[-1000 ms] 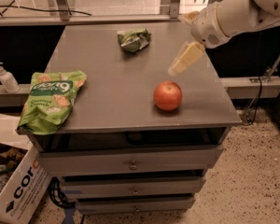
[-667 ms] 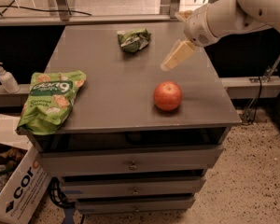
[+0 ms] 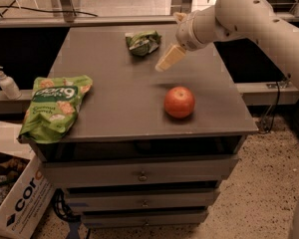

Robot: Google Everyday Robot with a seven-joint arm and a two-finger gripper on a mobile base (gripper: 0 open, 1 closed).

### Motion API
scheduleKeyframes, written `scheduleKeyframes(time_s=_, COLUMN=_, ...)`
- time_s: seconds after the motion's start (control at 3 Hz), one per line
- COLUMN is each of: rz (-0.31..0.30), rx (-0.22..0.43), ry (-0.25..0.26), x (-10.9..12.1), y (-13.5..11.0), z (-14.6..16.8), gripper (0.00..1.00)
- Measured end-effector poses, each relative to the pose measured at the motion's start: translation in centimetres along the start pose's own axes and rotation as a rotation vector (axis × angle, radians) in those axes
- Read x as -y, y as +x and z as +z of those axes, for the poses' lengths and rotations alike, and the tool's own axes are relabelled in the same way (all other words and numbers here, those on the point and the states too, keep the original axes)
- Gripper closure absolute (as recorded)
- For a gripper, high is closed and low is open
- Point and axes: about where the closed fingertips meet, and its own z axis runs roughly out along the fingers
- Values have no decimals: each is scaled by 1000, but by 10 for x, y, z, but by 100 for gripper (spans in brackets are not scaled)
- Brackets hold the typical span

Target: Move green jalapeno chip bag near green rice chip bag

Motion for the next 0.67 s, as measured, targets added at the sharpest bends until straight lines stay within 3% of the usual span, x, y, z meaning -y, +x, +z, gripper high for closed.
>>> scheduleKeyframes(time_s=0.67, rz=10, rx=-8, ry=39, x=23, y=-12, z=66, gripper=0)
